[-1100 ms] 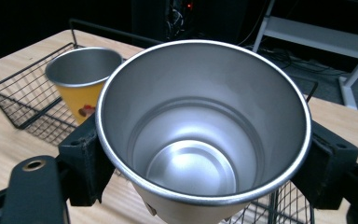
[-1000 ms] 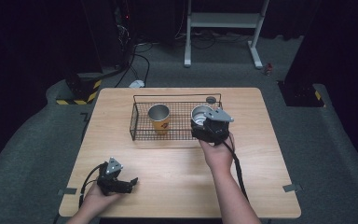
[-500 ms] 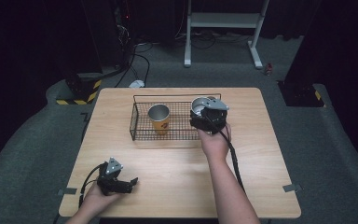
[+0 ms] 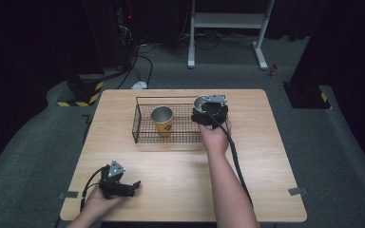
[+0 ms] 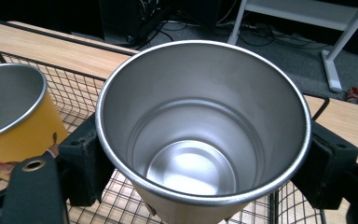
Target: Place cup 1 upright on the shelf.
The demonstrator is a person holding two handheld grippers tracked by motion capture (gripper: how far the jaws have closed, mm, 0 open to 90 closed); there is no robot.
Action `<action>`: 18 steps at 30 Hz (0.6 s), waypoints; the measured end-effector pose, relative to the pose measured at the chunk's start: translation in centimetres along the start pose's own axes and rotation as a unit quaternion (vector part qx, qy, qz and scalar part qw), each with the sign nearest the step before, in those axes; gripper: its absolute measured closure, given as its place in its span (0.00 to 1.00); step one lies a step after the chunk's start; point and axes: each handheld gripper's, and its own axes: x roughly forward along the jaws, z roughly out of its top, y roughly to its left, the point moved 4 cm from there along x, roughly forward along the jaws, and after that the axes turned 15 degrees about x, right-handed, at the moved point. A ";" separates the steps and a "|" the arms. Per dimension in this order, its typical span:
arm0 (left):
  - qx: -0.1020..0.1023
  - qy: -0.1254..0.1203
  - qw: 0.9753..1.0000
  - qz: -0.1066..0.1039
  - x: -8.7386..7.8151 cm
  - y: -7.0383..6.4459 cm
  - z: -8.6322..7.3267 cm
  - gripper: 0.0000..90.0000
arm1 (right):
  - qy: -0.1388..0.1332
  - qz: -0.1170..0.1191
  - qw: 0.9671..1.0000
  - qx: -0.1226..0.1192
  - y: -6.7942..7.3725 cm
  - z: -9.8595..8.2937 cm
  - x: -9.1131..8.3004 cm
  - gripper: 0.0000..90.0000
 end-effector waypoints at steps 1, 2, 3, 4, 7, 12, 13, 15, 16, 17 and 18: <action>0.001 -0.001 1.000 0.000 0.0 0.0 0.0 0.00 | 0.003 -0.003 1.000 0.000 0.0 0.0 0.3 0.21; 0.000 -0.001 1.000 0.000 0.0 0.0 0.0 0.01 | 0.004 -0.002 1.000 -0.002 0.0 0.0 0.5 0.21; 0.000 -0.001 1.000 0.000 0.0 0.0 0.0 0.01 | 0.003 -0.003 1.000 -0.002 0.1 0.0 0.7 0.21; 0.000 -0.001 1.000 0.000 0.0 0.0 0.0 0.01 | 0.005 -0.004 1.000 0.001 0.1 0.0 0.8 0.21; 0.001 0.000 1.000 0.000 0.0 0.0 0.0 0.01 | 0.015 -0.007 1.000 0.005 -0.1 -0.3 1.5 0.21; 0.001 0.000 1.000 -0.001 0.0 0.0 0.0 0.01 | 0.039 -0.016 0.999 0.004 -0.3 -1.2 2.6 0.21; 0.001 0.000 1.000 -0.001 0.0 0.0 0.0 0.01 | 0.045 -0.017 0.999 0.005 -0.4 -1.3 2.8 0.21; 0.001 0.000 1.000 -0.001 0.0 0.0 0.0 0.01 | 0.056 -0.015 0.998 0.008 -0.2 -1.7 3.2 0.21; 0.002 0.000 1.000 0.000 0.0 0.1 0.0 0.01 | 0.058 -0.015 0.998 0.005 -0.2 -1.8 3.4 0.21; 0.003 0.000 1.000 0.000 0.0 0.1 0.0 0.01 | 0.063 -0.016 0.998 0.008 -0.2 -1.9 3.4 0.21; 0.002 0.000 1.000 0.000 0.0 0.1 0.0 0.01 | 0.066 -0.015 0.998 0.008 -0.2 -2.0 3.6 0.21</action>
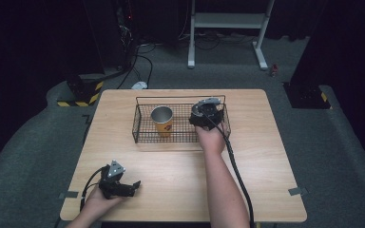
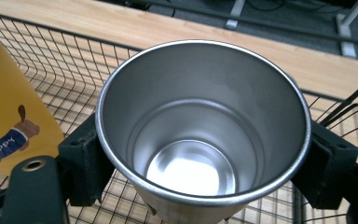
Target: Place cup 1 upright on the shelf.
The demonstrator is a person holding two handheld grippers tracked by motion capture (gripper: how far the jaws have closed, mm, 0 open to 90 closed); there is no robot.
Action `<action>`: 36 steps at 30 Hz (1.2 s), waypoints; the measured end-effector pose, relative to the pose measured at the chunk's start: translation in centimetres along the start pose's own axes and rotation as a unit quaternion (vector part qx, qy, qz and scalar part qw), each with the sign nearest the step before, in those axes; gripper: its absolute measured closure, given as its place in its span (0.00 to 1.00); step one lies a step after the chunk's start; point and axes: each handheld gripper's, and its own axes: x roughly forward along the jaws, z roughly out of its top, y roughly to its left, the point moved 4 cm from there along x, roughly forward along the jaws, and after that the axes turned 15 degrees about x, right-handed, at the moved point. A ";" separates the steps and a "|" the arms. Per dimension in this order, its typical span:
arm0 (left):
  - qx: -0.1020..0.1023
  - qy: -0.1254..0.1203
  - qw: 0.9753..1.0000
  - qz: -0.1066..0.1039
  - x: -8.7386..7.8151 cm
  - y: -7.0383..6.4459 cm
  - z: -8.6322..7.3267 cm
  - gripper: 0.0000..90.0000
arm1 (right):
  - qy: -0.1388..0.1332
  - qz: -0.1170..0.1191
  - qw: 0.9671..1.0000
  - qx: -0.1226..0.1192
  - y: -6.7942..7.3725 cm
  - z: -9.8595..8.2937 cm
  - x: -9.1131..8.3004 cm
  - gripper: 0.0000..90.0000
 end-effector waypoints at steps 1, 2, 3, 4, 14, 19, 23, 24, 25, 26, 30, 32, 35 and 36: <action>0.000 0.000 1.000 0.000 0.0 0.0 0.0 0.01 | 0.002 0.001 1.000 -0.001 0.0 -0.1 0.1 0.21; 0.000 0.000 1.000 0.000 0.0 0.0 0.0 0.01 | 0.006 0.000 1.000 0.004 0.0 -0.2 0.2 0.21; -0.001 0.000 1.000 0.000 0.0 0.0 0.0 0.01 | 0.010 0.001 1.000 0.004 -0.1 -0.3 0.4 0.21; -0.001 0.000 1.000 0.000 0.0 0.0 0.0 0.01 | 0.013 0.001 1.000 0.005 -0.1 -0.3 0.5 0.21; -0.001 0.000 1.000 0.000 0.0 0.0 0.0 0.01 | 0.040 0.000 0.999 0.010 -0.2 -1.0 1.6 0.20; -0.001 0.000 1.000 0.000 0.0 0.0 0.0 0.01 | 0.046 -0.001 0.999 0.011 -0.1 -1.2 2.0 0.20; -0.001 0.000 1.000 0.000 0.0 0.0 0.0 0.01 | 0.050 0.000 0.999 0.015 -0.1 -1.3 2.1 0.20; -0.001 0.000 1.000 0.000 0.0 0.0 0.0 0.01 | 0.050 0.000 0.999 0.013 -0.1 -1.3 2.2 0.20; -0.001 0.000 1.000 0.000 0.0 0.0 0.0 0.01 | 0.052 -0.001 0.999 0.014 -0.1 -1.3 2.2 0.20; -0.002 0.000 1.000 -0.001 0.0 0.0 0.0 0.01 | 0.053 -0.002 0.998 0.014 -0.1 -1.4 2.3 0.20; -0.001 0.000 1.000 0.000 0.0 0.0 0.0 0.01 | 0.057 -0.002 0.998 0.013 -0.2 -1.4 2.3 0.20; -0.001 0.000 1.000 0.000 0.0 0.0 0.0 0.01 | 0.058 -0.002 0.998 0.012 -0.1 -1.5 2.3 0.20; -0.001 0.000 1.000 0.000 0.0 0.0 0.0 0.01 | 0.059 -0.003 0.998 0.010 -0.1 -1.5 2.3 0.20; -0.001 0.000 1.000 0.000 0.0 0.0 0.0 0.01 | 0.060 -0.004 0.998 0.009 -0.1 -1.5 2.3 0.20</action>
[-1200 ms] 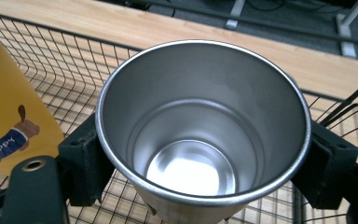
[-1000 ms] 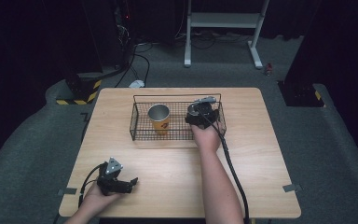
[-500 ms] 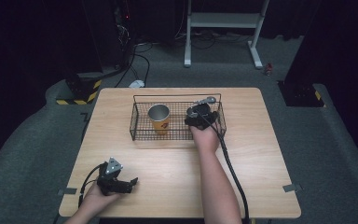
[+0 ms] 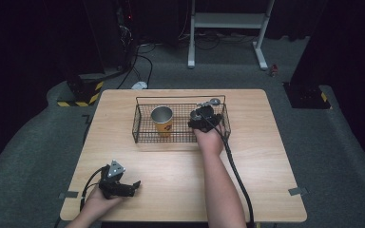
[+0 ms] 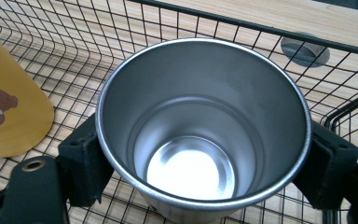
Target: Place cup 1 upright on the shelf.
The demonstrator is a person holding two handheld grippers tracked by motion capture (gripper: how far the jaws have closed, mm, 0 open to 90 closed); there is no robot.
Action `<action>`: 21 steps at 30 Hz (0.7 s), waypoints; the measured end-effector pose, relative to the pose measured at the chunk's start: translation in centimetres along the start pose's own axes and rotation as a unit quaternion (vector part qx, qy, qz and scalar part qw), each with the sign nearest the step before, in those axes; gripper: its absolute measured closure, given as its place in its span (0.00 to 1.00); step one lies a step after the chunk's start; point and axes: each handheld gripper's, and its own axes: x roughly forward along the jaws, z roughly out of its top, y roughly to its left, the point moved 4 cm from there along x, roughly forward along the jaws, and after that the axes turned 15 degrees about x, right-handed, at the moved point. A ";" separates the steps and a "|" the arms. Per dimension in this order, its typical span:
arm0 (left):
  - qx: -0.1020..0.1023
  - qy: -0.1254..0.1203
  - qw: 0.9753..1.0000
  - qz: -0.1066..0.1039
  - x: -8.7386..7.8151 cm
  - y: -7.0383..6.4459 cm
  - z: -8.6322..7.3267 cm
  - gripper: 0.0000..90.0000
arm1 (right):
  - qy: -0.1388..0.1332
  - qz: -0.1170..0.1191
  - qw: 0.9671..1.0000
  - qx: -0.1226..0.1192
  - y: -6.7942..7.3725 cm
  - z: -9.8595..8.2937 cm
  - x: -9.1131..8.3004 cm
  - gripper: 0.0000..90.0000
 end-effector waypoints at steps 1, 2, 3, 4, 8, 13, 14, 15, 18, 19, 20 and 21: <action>0.000 0.000 1.000 0.000 0.0 0.0 0.0 0.01 | 0.000 0.000 1.000 -0.002 0.0 0.0 0.0 0.20; 0.000 0.000 1.000 0.000 0.0 0.0 0.0 0.01 | 0.002 -0.001 1.000 -0.005 0.0 0.0 0.0 0.20; 0.000 0.000 1.000 0.000 0.0 0.0 0.0 0.01 | 0.002 -0.002 1.000 -0.007 0.0 -0.1 0.0 0.20; 0.000 0.000 1.000 0.000 0.0 0.0 0.0 0.01 | 0.002 -0.003 1.000 -0.010 0.0 -0.1 -0.1 0.20; 0.000 0.000 1.000 0.000 0.0 0.0 0.0 0.01 | 0.005 -0.004 1.000 -0.011 0.0 -0.1 -0.2 0.20; 0.000 0.000 1.000 0.000 0.0 0.0 0.0 0.01 | 0.007 -0.004 1.000 -0.014 0.0 -0.3 -0.2 0.19; 0.000 0.000 1.000 0.000 0.0 0.0 0.0 0.01 | 0.008 -0.005 1.000 -0.015 0.0 -0.3 -0.2 0.19; 0.000 0.000 1.000 0.000 0.0 0.0 0.0 0.01 | 0.010 -0.006 1.000 -0.013 0.0 -0.4 -0.2 0.18; 0.000 0.000 1.000 0.000 0.0 0.0 0.0 0.01 | 0.010 -0.008 1.000 -0.015 0.1 -0.5 -0.2 0.17; 0.000 0.000 1.000 0.000 0.0 0.0 0.0 0.01 | 0.009 -0.010 1.000 -0.016 0.0 -0.5 -0.2 0.16; 0.000 0.000 1.000 0.000 0.0 0.0 0.0 0.01 | 0.010 -0.010 1.000 -0.016 0.0 -0.5 -0.2 0.15; 0.002 0.000 1.000 0.001 0.0 0.0 0.0 0.01 | 0.011 -0.011 1.000 -0.018 0.0 -0.5 -0.2 0.15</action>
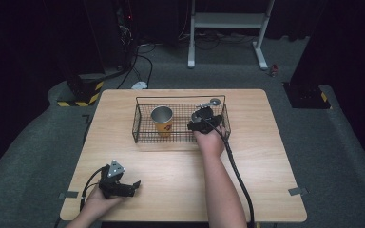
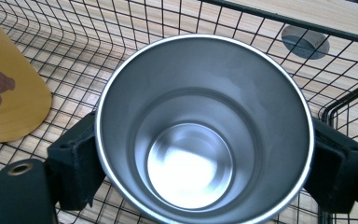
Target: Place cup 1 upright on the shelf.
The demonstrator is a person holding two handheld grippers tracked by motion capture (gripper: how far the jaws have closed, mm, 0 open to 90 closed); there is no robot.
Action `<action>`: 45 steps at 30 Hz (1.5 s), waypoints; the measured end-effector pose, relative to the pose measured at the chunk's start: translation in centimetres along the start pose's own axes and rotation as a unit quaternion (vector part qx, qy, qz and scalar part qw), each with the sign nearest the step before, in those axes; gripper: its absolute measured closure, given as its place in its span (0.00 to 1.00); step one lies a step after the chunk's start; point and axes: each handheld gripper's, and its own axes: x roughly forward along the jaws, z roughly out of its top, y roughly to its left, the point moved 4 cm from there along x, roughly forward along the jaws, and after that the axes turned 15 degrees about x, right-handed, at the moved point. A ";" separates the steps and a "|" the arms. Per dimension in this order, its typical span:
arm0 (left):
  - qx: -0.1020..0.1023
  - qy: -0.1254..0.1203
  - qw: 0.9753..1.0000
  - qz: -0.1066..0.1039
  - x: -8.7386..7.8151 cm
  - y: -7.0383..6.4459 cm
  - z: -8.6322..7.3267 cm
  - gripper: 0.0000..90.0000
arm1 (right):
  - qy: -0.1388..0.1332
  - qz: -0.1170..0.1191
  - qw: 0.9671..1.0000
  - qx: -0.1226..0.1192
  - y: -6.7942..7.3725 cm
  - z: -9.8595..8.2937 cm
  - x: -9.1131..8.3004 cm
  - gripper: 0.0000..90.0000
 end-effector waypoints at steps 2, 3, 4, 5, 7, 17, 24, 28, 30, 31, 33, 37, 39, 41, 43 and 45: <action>0.002 0.000 1.000 0.000 0.0 0.0 0.0 0.01 | 0.000 0.000 1.000 0.004 0.0 0.0 0.0 0.14; 0.002 0.000 1.000 0.000 0.0 0.0 0.0 0.01 | -0.002 0.002 1.000 0.004 -0.1 0.0 0.0 0.13; 0.002 0.000 1.000 0.000 0.0 0.0 0.0 0.01 | -0.003 0.003 1.000 0.005 -0.1 0.0 -0.1 0.12; 0.002 0.000 1.000 0.000 0.0 0.0 0.0 0.01 | -0.004 0.002 1.000 0.004 -0.1 0.0 -0.1 0.11; 0.002 0.000 1.000 0.000 0.0 0.0 0.0 0.01 | -0.006 0.000 1.000 0.005 -0.1 0.0 -0.2 0.10; 0.002 0.000 1.000 0.000 0.0 0.0 0.0 0.01 | -0.036 0.005 0.999 0.004 -0.2 0.8 -1.5 0.10; 0.002 0.000 1.000 0.001 0.0 0.0 0.0 0.01 | -0.053 0.009 0.999 0.003 -0.2 1.2 -2.7 0.10; 0.004 0.000 1.000 0.001 0.0 0.1 0.0 0.01 | -0.064 0.010 0.998 -0.005 -0.1 1.3 -3.3 0.13; 0.002 0.000 1.000 0.001 0.0 0.0 0.0 0.01 | -0.069 0.011 0.998 -0.008 -0.1 1.4 -3.5 0.13; 0.002 0.000 1.000 0.001 0.0 0.0 0.0 0.01 | -0.073 0.016 0.997 -0.008 -0.1 1.4 -3.8 0.13; 0.002 -0.001 1.000 0.001 0.0 0.0 0.0 0.01 | -0.076 0.018 0.997 -0.011 0.1 1.4 -4.2 0.13; 0.004 0.001 1.000 0.000 0.0 0.1 0.0 0.01 | -0.081 0.020 0.996 -0.012 0.3 1.5 -4.6 0.14; 0.004 0.001 1.000 0.000 0.0 0.1 0.0 0.01 | -0.085 0.022 0.996 -0.012 0.3 1.5 -4.9 0.14; 0.004 0.001 1.000 0.000 0.0 0.1 0.0 0.01 | -0.087 0.023 0.996 -0.014 0.3 1.6 -5.0 0.14; 0.004 0.001 1.000 0.000 0.0 0.0 0.0 0.01 | -0.084 0.024 0.996 -0.011 0.2 1.5 -5.1 0.14; 0.004 0.001 1.000 0.000 0.0 0.0 0.0 0.01 | -0.086 0.024 0.996 -0.013 0.2 1.5 -5.1 0.14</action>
